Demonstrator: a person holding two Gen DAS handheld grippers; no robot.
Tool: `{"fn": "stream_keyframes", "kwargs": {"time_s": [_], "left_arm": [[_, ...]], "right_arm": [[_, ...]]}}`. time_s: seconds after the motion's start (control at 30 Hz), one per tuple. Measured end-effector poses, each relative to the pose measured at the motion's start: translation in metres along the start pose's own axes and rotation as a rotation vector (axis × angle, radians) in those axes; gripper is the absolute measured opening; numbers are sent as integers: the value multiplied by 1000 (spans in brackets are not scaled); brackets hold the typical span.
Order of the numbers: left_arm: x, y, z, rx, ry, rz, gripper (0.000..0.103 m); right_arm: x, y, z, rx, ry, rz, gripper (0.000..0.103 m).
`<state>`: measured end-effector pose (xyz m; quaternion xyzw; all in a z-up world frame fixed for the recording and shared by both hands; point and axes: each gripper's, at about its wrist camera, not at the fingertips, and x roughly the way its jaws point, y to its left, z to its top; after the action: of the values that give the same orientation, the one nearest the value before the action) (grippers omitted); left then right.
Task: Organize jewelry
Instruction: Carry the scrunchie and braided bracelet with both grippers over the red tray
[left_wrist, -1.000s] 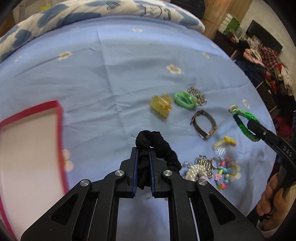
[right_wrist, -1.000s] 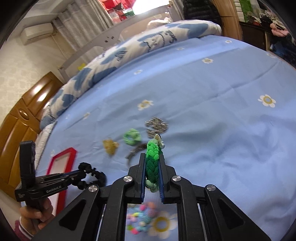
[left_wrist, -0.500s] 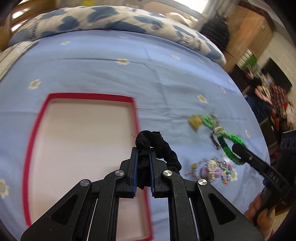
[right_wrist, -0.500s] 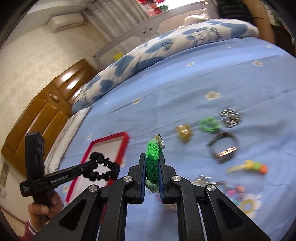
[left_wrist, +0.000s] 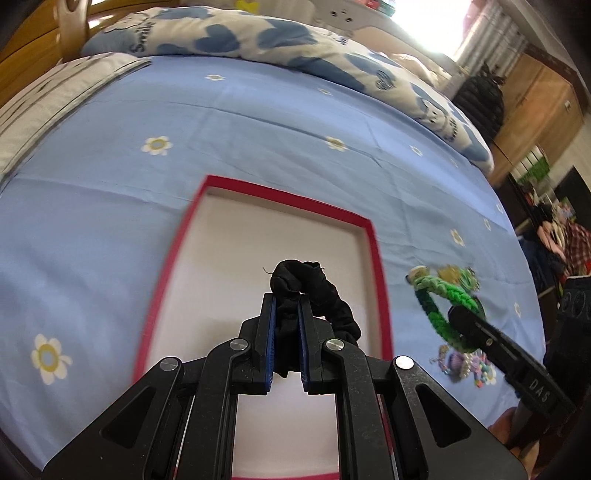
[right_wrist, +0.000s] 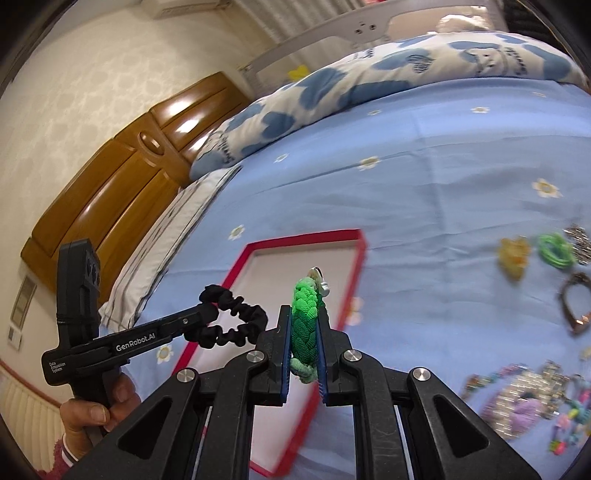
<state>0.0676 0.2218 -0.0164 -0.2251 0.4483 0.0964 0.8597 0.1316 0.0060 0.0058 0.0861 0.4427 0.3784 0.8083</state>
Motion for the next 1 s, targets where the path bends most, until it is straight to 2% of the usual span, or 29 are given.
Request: {"fn": "stream_keyframes", "kwargs": {"time_s": [0.4, 0.7, 1.0], "left_arm": [[24, 42, -2, -52, 45, 44, 9], [40, 48, -15, -37, 98, 71, 10], [42, 53, -20, -33, 120, 87, 12]], "right_arm": [[66, 30, -6, -48, 112, 4, 11], [91, 32, -17, -63, 194, -14, 15], [99, 32, -27, -72, 225, -22, 15]]}}
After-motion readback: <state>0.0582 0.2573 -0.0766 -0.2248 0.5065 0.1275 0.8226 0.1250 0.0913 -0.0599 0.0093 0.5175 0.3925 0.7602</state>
